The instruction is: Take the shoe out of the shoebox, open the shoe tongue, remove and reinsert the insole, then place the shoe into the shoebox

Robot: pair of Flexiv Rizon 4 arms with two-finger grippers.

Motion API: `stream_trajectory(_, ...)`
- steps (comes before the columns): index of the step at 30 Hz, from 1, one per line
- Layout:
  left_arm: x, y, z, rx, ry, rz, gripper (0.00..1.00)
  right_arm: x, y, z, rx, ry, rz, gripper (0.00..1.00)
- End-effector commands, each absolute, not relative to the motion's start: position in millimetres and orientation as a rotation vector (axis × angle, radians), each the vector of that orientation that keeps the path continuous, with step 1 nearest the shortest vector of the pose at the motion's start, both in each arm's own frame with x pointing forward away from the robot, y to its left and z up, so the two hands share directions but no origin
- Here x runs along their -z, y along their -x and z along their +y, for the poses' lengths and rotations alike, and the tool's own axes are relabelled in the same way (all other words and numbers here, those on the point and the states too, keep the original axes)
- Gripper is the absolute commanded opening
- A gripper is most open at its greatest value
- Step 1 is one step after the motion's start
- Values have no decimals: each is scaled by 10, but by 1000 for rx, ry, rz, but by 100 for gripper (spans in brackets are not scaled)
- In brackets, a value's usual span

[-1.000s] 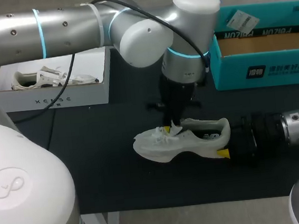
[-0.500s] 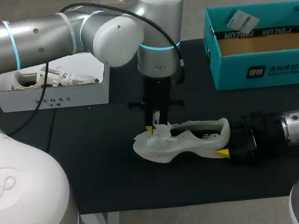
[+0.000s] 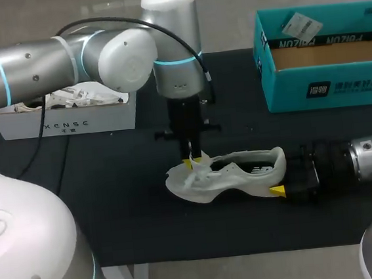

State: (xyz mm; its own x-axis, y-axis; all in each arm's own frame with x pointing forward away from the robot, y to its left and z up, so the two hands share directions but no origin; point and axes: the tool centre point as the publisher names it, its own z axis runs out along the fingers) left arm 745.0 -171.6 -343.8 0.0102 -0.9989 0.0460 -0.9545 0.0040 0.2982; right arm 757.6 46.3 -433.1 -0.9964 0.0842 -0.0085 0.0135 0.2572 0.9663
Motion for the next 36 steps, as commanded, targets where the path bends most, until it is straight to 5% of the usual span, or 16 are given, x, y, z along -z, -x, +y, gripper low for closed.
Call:
stream_trajectory(1,3354,-7422,-1750,237,-2022,-2055,100,4370,-7571,482,-1874,-97,2447,0)
stream_trajectory(14,2540,-7352,-1909,60,-1797,-2308,100,4370,-7571,482,-1874,-97,2447,0)
stream_trajectory(20,2327,-6958,-2248,422,-624,-3078,100,4370,-7571,482,-1874,-97,2447,0)
stream_trajectory(36,2327,-6958,-2248,422,-624,-3078,100,4370,-7571,482,-1874,-97,2447,0)
